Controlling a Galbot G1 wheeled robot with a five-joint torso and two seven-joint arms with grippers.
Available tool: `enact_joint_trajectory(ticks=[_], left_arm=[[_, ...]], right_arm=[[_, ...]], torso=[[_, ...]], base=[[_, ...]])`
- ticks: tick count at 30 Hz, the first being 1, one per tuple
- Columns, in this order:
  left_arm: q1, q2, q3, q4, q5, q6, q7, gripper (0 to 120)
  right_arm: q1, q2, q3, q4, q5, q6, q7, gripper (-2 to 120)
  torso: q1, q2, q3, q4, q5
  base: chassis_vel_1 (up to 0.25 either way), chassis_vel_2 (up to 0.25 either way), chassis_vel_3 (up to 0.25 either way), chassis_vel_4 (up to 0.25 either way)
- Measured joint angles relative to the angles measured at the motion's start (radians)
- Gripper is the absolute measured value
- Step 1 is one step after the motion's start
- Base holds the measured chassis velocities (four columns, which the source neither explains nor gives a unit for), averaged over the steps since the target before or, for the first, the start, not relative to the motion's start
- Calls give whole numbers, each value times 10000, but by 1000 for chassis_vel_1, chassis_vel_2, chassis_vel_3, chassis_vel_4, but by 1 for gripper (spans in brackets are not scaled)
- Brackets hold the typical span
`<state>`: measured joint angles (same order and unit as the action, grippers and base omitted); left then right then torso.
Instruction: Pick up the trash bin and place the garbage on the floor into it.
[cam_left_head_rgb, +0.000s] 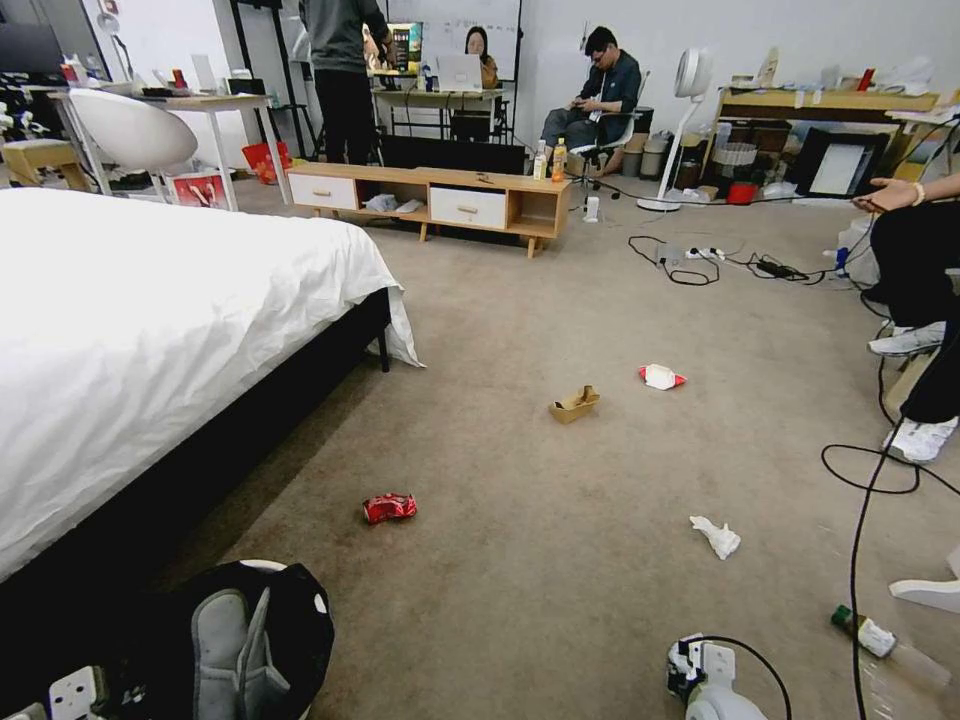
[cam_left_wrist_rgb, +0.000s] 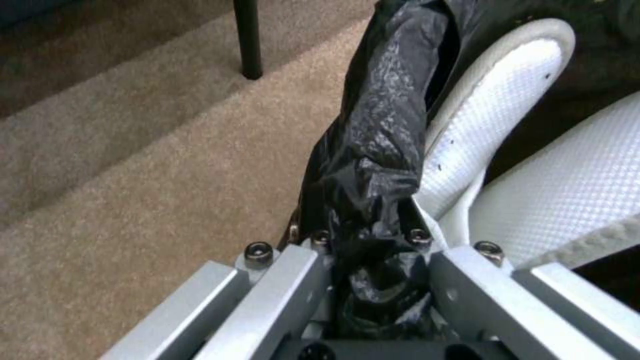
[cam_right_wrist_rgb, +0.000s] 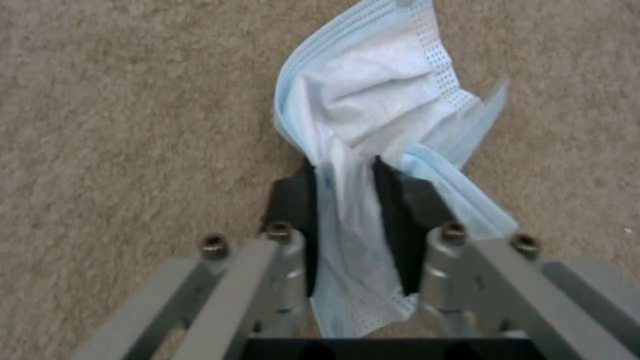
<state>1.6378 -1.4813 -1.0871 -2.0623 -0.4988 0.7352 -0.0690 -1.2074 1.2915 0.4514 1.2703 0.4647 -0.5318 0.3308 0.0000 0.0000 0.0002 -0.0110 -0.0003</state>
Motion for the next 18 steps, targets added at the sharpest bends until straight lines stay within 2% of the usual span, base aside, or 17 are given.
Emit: enact_joint_trajectory(ticks=[1, 3, 4, 6, 12, 18], left_arm=[[0, 0, 0, 0, 0, 0, 0, 2], [16, 9, -7, -26, -2, 0, 13, 2], [16, 9, -7, -26, -2, 0, 13, 2], [18, 15, -8, -45, -7, 0, 17, 2], [-26, 15, 41, -97, -28, 2, 15, 2], [-30, 45, 54, -186, -107, 11, 15, 2]], right_arm=[[0, 0, 0, 0, 0, 0, 0, 22], [-81, -8, 15, 47, -28, 19, 20, 10], [-81, -8, 15, 47, -28, 19, 20, 10], [-191, -27, 40, 152, -41, 22, 43, 1], [-550, -154, 88, 626, -2, -5, 69, 0], [-860, -354, 183, 1321, 145, 10, 79, 0]], torso=[[0, 0, 0, 0, 0], [1, -1, 0, -3, 1], [1, -1, 0, -3, 1], [0, -1, 1, -6, 0], [1, -1, 2, -9, 4], [1, -2, 2, -1, -1]], base=[[0, 0, 0, 0], [0, 0, 0, 0], [0, 0, 0, 0], [0, 0, 0, 0], [0, 0, 0, 0], [0, 0, 0, 0]])
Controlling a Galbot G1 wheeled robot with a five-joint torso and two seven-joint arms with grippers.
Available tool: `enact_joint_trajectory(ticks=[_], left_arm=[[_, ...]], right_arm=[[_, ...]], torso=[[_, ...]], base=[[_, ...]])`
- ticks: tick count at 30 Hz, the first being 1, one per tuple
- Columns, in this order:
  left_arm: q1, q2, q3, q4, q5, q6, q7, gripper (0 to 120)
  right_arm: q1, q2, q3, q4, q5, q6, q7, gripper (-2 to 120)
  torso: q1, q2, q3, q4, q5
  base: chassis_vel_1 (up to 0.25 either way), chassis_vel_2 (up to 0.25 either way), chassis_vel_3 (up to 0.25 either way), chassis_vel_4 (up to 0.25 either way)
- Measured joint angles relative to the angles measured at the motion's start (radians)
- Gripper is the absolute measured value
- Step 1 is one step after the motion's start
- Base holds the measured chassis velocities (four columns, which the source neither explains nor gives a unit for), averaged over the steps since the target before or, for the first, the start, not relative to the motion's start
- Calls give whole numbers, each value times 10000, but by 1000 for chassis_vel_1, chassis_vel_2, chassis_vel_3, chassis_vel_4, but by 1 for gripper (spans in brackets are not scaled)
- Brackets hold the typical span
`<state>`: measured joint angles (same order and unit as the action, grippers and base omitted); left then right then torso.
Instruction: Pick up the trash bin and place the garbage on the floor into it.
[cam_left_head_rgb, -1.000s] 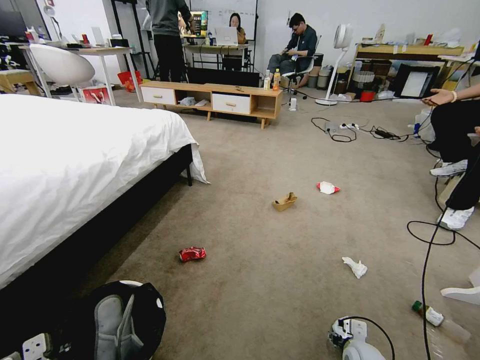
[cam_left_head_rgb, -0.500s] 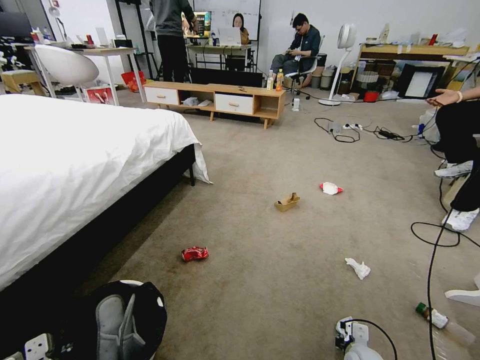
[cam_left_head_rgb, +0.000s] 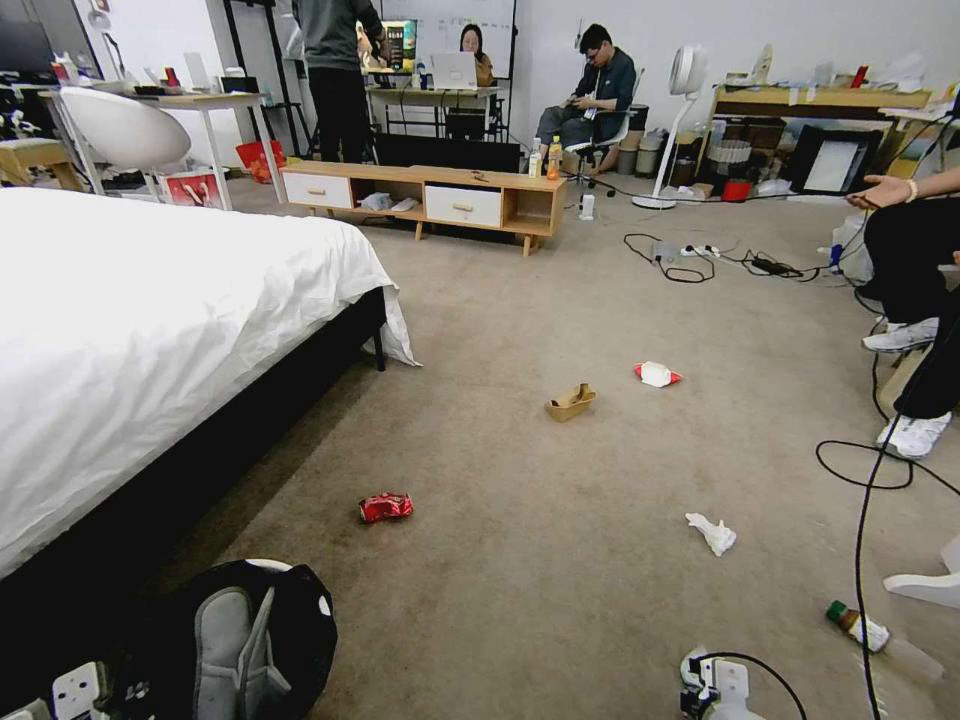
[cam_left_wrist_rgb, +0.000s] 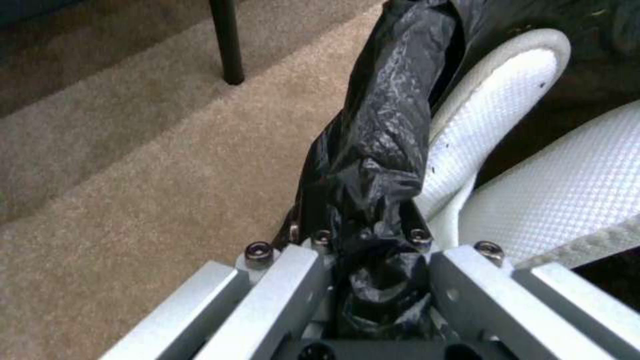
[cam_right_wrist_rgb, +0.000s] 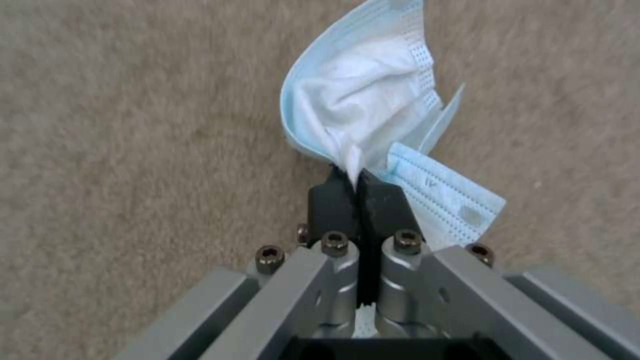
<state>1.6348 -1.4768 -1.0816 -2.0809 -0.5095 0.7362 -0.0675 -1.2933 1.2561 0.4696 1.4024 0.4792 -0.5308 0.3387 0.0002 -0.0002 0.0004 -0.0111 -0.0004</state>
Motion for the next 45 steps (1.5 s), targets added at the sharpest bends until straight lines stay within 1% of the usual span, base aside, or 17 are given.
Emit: enact_joint_trajectory(ticks=[8, 11, 12, 14, 15, 17, 19, 25, 26, 30, 32, 33, 35, 38, 40, 44, 45], left_arm=[[6, 37, 24, -140, -99, 2, -1, 2], [29, 70, 34, -219, -151, 2, -2, 2], [40, 96, 46, -271, -208, 2, -4, 2], [46, 108, 52, -293, -232, 2, -6, 2], [54, 133, 67, -349, -276, 2, -9, 2], [54, 146, 69, -374, -299, 2, -12, 2], [54, 186, 68, -429, -362, 2, -20, 2], [83, 250, 78, -531, -493, 2, -81, 2], [73, 267, 115, -563, -539, 2, -137, 2], [51, 287, 189, -627, -691, 2, -252, 2], [15, 333, 247, -691, -810, 1, -317, 2], [15, 333, 247, -691, -810, 1, -317, 2], [-3, 361, 270, -750, -940, 0, -389, 2], [-6, 365, 283, -784, -968, -1, -415, 2], [21, 370, 333, -838, -972, -4, -432, 2], [46, 388, 371, -876, -974, -5, -437, 2], [60, 417, 401, -904, -994, -6, -461, 2]], right_arm=[[-334, -270, 143, 850, 177, 8, 123, 0], [-593, -544, 235, 1551, 332, 24, 187, 0], [-783, -772, 292, 2107, 479, 72, 238, 0], [-858, -873, 306, 2336, 546, 93, 260, 0], [-1090, -1191, 372, 3136, 717, 143, 305, 0], [-1215, -1382, 408, 3588, 793, 187, 327, 0], [-1517, -1863, 455, 4801, 988, 344, 444, 0], [-1733, -2260, 403, 6562, 1224, 474, 607, 0], [-1748, -2365, 287, 7104, 1330, 647, 639, 0], [-1742, -2511, 115, 7732, 1445, 987, 619, 0], [-1652, -2738, -180, 8340, 1596, 1509, 446, 0], [-1652, -2738, -180, 8340, 1596, 1509, 446, 0], [-1423, -2934, -538, 8690, 1781, 2133, 201, 0], [-1247, -3042, -772, 8798, 1898, 2449, 23, 0], [-813, -3260, -1348, 8911, 2185, 3059, -337, 0], [-401, -3381, -1824, 8909, 2415, 3386, -515, 0], [321, -3494, -2491, 8830, 2892, 3700, -667, 0]], torso=[[0, 0, -2, 2, 4], [0, 0, -2, 2, 4], [0, 0, -2, 2, 4], [0, 0, -1, 1, 5], [0, 0, -2, 1, 4], [0, 0, -3, 1, 3], [0, 2, -2, 1, 2], [0, 2, -2, 2, 2], [0, 2, -2, 2, 3], [0, 2, -2, 2, 2], [0, 2, -3, 0, 3], [0, 2, -3, 0, 3], [0, 2, -3, 2, 3], [0, 2, -3, 0, 3], [0, 2, -3, 0, 3], [0, 2, -3, 0, 2], [0, 2, -3, 4, 4]], base=[[0, 0, 0, 0], [0, 0, 0, 0], [0, 0, 0, 0], [0, 0, 0, 0], [0, 0, 0, 0], [0, 0, 0, 0], [0, 0, 0, 0], [0, 0, 0, 0], [0, 0, 0, 0], [0, 0, 0, 0], [0, 0, 0, 0], [0, 0, 0, 0], [0, 0, 0, 0], [0, 0, 0, 0], [0, 0, 0, 0], [0, 0, 0, 0], [0, 0, 0, 0]])
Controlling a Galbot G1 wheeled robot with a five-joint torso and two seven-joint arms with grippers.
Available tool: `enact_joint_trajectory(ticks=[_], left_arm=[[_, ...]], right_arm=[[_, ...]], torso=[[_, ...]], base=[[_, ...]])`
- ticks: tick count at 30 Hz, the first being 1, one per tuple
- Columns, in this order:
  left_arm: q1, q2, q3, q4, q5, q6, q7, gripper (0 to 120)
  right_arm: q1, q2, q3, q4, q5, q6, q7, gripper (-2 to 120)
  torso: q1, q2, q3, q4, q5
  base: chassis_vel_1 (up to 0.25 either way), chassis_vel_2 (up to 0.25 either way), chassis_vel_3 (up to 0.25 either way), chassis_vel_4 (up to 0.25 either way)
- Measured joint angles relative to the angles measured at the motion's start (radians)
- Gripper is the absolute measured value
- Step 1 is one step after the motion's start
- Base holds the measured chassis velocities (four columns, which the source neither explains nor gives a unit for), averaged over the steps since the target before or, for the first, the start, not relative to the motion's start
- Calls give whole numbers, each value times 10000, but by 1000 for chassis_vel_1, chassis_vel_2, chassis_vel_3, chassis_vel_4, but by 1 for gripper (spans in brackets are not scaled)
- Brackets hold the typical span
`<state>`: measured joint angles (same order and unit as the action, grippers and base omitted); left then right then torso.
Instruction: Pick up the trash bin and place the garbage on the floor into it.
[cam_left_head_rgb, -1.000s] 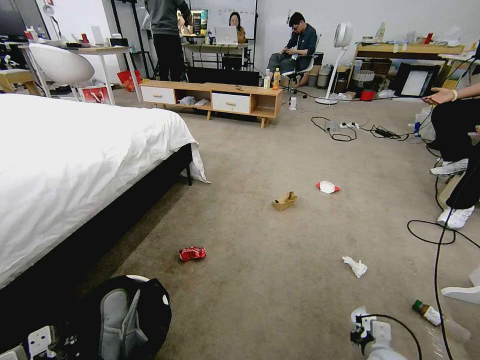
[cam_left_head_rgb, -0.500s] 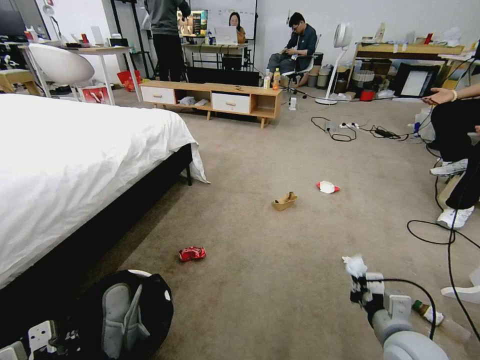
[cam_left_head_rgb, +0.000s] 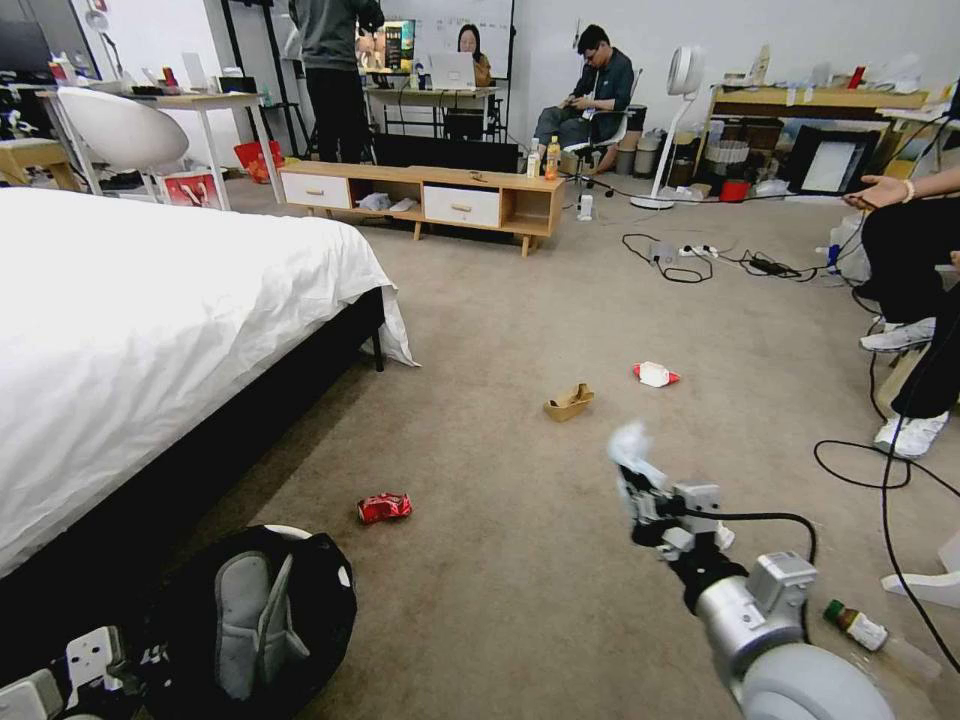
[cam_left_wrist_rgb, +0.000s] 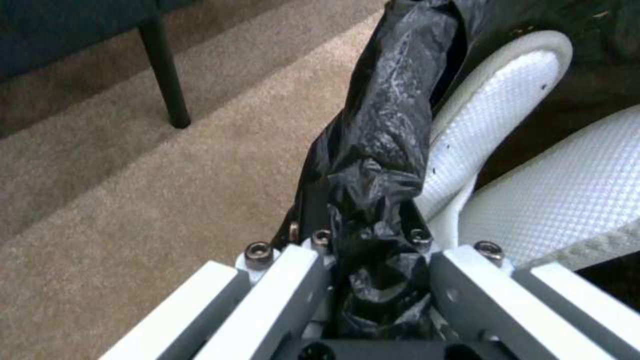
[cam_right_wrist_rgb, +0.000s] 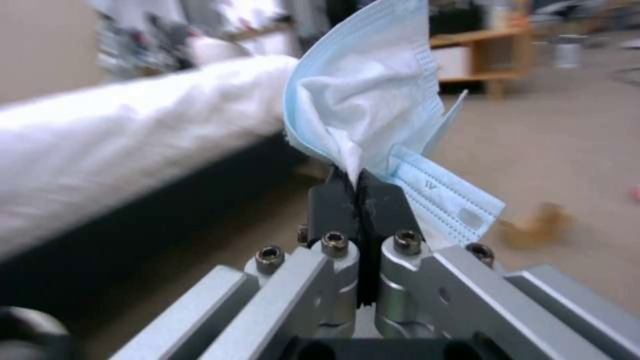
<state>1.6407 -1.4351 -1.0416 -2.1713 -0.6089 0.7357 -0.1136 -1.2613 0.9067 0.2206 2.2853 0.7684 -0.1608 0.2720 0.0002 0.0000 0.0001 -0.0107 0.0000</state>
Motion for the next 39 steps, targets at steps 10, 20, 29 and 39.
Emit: enact_joint_trajectory(ticks=[10, 20, 29, 39], left_arm=[[-76, 65, 150, -5, -28, -5, -111, 2], [-156, 80, 357, -3, 18, -5, -202, 2], [-256, 137, 481, 22, 24, -6, -272, 2], [-419, 193, 579, 116, -46, -3, -348, 2]], right_arm=[[3877, 44, -3393, -649, 2584, 73, 116, 0], [5735, 385, -5560, -1030, 3479, -654, 669, 0], [6798, 930, -6839, -1573, 4488, -1503, 1285, 0], [7374, 1743, -8137, -2023, 4978, -2082, 2153, 0]], torso=[[0, 0, 1, -5, -2], [0, 0, 1, -3, -2], [0, -1, 0, -2, -1], [0, 0, 0, -1, -2]], base=[[0, 0, 0, 0], [0, 0, 0, 0], [0, 0, 0, 0], [0, 0, 0, 0]])
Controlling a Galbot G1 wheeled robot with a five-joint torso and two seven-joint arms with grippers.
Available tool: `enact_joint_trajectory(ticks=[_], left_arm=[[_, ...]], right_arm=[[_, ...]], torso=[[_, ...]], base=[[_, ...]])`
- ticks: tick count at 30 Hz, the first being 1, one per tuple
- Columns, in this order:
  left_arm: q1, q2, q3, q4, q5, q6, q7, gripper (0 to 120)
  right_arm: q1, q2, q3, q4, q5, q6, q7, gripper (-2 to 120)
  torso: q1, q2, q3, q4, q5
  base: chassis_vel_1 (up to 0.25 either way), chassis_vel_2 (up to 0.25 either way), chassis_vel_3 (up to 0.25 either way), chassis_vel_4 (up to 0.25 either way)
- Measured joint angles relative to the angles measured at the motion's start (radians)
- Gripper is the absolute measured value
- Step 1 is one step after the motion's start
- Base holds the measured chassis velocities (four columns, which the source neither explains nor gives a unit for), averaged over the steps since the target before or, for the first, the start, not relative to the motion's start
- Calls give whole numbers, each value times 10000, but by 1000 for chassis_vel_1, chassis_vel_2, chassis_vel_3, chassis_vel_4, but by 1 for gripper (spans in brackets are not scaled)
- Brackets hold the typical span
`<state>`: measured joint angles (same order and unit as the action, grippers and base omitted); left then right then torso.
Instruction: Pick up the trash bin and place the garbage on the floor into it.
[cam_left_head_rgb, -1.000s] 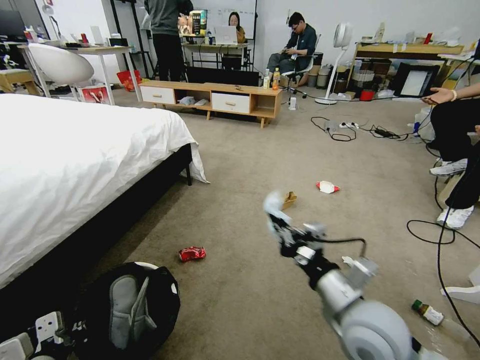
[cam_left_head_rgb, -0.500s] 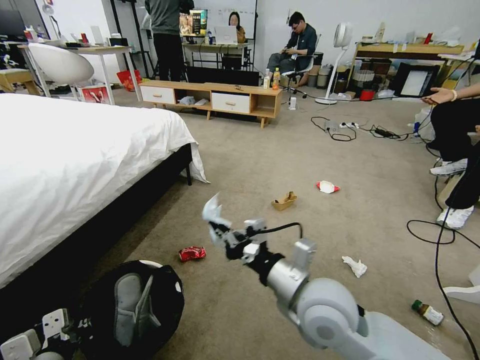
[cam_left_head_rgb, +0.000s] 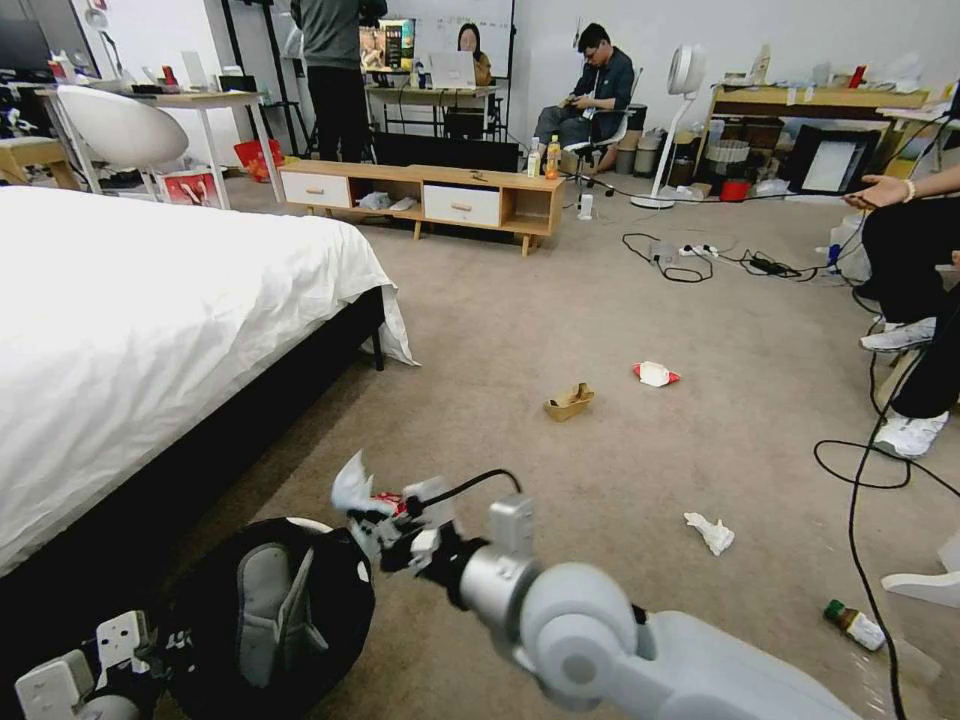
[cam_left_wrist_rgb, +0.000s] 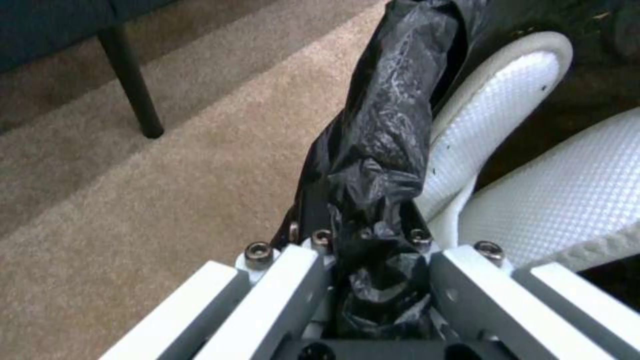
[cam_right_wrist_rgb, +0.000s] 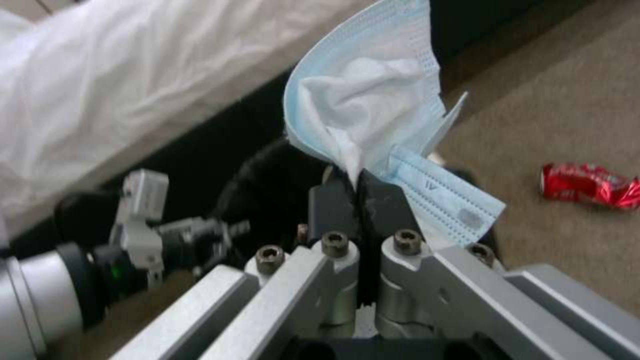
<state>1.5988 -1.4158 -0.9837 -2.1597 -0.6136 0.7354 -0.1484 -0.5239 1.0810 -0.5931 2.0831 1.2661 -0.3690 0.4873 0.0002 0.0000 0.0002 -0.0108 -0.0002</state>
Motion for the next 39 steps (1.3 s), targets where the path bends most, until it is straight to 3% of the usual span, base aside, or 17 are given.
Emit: enact_joint_trajectory(ticks=[12, 39], left_arm=[[-300, 246, 45, 193, -339, 0, -153, 2], [-483, 256, 421, 211, -400, 0, -179, 2]], right_arm=[[321, 1185, -1038, -1039, 26, -780, 509, 0], [10, 1746, -1215, -2864, -431, -985, 502, 0]], torso=[[0, 0, 0, 0, 0], [0, 2, 0, -1, 2]], base=[[0, 0, 0, 0], [0, 0, 0, 0]])
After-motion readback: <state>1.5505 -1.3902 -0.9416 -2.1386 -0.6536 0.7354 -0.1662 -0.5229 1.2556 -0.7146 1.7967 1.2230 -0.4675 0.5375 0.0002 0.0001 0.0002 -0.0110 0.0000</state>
